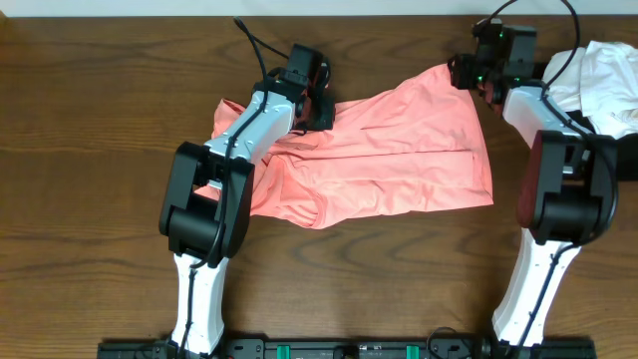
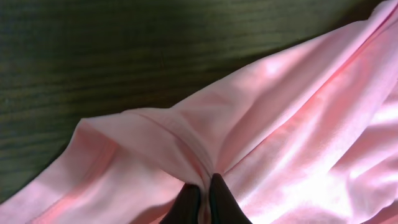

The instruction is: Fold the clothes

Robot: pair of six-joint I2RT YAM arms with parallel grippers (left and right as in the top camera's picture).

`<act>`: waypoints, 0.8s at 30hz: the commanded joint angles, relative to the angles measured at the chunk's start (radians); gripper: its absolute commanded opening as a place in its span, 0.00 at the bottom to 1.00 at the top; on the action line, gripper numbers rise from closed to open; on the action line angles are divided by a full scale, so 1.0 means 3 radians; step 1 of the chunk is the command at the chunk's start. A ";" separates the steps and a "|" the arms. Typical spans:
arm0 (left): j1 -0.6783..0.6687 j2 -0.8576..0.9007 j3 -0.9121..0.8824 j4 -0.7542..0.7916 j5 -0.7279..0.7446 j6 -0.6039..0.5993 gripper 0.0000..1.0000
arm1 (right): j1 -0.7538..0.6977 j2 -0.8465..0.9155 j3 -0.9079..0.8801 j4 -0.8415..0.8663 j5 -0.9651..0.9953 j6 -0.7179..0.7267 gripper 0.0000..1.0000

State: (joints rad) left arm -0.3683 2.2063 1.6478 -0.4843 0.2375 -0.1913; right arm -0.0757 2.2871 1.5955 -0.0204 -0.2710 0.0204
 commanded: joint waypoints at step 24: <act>0.0010 -0.0099 0.0069 -0.0102 0.0018 -0.0083 0.06 | 0.0031 0.0346 0.0048 0.0310 -0.0122 0.0090 0.71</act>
State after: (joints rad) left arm -0.3683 2.2063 1.6478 -0.5095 0.2375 -0.2100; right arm -0.0742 2.3669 1.5959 0.0669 -0.2901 0.0444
